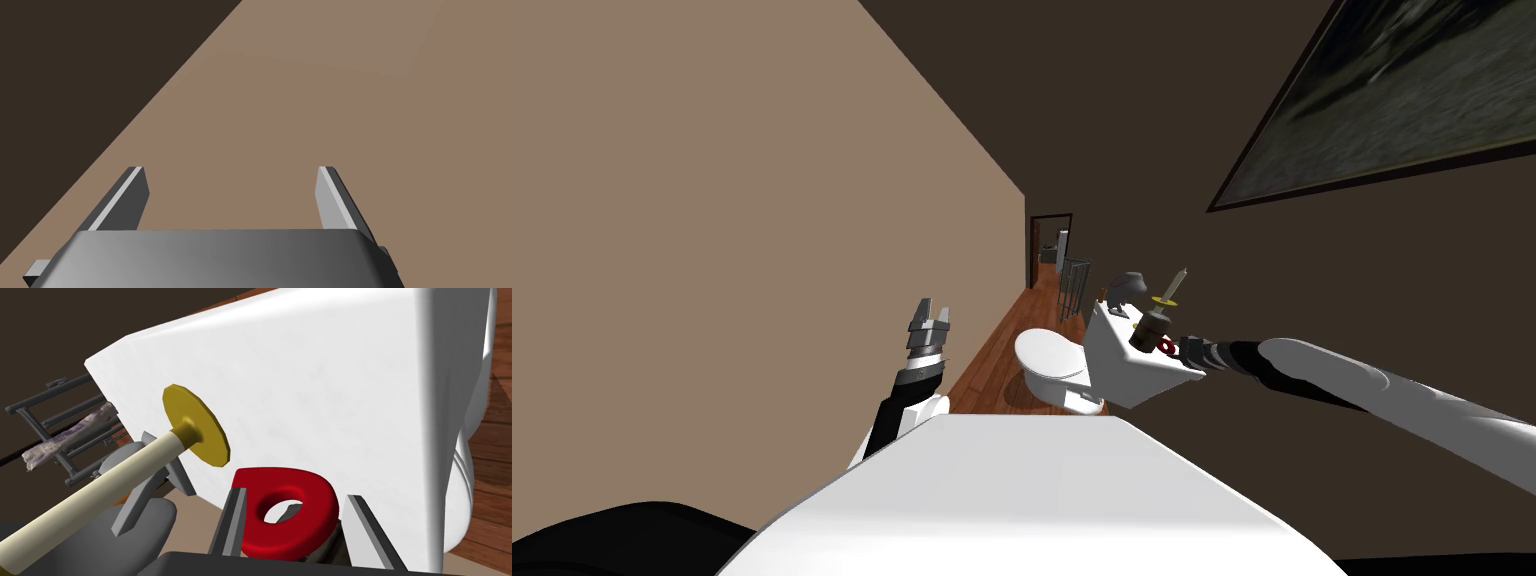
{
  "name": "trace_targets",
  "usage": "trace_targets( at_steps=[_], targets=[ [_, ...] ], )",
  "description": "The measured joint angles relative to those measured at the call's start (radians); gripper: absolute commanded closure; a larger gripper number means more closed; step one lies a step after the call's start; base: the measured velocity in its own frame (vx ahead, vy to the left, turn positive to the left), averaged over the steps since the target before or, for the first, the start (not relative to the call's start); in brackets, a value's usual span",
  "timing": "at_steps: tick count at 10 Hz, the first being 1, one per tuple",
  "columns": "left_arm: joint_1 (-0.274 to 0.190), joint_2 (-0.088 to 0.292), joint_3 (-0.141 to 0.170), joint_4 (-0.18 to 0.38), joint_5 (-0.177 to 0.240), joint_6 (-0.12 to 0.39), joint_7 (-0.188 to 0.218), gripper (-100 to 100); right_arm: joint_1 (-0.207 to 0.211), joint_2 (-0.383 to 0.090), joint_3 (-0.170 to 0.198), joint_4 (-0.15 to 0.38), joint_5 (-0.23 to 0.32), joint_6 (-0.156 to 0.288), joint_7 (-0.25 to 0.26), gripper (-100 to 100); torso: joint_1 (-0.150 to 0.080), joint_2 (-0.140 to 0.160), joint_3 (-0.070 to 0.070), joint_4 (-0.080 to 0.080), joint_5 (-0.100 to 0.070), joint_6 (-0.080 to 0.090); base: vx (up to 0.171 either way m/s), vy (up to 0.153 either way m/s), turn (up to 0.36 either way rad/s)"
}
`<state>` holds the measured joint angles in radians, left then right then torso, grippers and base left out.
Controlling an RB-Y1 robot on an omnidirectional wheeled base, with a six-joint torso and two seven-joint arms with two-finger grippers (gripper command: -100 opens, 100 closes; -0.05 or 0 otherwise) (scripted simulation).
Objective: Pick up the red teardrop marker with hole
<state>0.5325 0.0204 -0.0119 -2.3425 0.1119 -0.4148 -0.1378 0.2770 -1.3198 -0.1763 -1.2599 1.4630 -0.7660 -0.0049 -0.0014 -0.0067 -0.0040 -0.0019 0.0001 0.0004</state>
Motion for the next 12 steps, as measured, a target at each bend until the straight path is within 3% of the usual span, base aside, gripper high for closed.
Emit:
trace_targets(
  at_steps=[12],
  targets=[
    [0.000,0.000,0.000,0.000,0.000,0.000,0.000,0,0.109,-0.121,0.062,0.007,-0.326,0.059,0.227,100,0.003,0.001,0.001,0.001,0.002,-0.002,0.048,0.022,-0.065]
  ],
)
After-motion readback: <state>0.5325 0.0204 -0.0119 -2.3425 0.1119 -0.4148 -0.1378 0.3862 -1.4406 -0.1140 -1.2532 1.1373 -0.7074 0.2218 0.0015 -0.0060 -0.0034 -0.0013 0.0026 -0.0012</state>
